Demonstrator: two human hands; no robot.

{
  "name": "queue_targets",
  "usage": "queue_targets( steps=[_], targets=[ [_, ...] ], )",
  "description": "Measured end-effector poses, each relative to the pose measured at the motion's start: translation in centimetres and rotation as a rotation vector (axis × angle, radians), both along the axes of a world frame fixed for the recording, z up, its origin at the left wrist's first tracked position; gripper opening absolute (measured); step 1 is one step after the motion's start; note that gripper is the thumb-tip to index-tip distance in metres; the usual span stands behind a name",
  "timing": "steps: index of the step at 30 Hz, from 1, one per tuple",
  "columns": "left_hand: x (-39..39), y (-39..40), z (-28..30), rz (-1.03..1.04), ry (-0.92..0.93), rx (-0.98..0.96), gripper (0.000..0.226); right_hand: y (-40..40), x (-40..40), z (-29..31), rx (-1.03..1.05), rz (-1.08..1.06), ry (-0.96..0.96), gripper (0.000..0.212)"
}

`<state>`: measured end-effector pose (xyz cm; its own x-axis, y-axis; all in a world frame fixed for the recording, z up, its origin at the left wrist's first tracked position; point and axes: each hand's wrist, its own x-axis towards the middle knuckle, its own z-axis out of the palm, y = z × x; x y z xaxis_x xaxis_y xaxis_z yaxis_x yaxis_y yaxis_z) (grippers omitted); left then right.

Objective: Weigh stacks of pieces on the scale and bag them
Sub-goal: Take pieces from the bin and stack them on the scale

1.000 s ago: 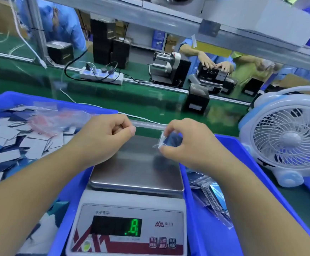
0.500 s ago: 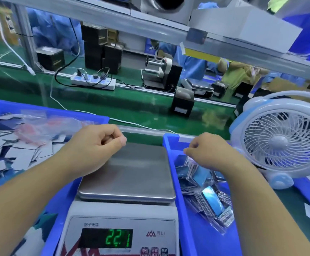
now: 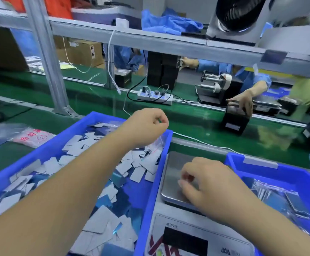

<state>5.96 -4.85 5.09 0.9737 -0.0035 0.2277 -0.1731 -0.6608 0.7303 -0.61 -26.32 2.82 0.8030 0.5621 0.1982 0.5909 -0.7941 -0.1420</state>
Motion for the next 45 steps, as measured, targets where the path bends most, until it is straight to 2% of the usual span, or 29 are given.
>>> queue_targets(
  steps=[6, 11, 15, 21, 31, 40, 45],
  targets=[
    [1.2, 2.5, -2.8, 0.210, 0.004, -0.238, 0.016, -0.2, 0.1, -0.5, 0.094, 0.024, -0.010, 0.021],
    [1.5, 2.1, -5.8, 0.185, 0.087, -0.138, 0.015, -1.4, 1.1, -1.3, 0.139, -0.008, 0.041, 0.020],
    [2.2, 2.4, -5.6, 0.176, 0.017, -0.197, 0.018, -1.7, 1.4, -1.8, 0.147, 0.009, 0.069, 0.025],
    [2.2, 1.5, -6.3, 0.113, -0.027, -0.168, 0.018, -1.9, 1.6, -1.9, 0.187, 0.013, 0.108, 0.015],
    [1.7, 1.2, -5.2, 0.086, -0.069, -0.175, 0.018, -2.0, 2.0, -1.7, 0.231, -0.005, 0.133, 0.010],
    [1.3, 0.6, -5.2, 0.058, -0.097, -0.183, 0.020, -1.9, 2.0, -1.9, 0.266, -0.016, 0.131, 0.019],
    [1.3, 0.4, -5.3, 0.051, -0.115, -0.189, 0.019, -2.1, 2.0, -1.7, 0.287, -0.024, 0.118, 0.017]
  ],
)
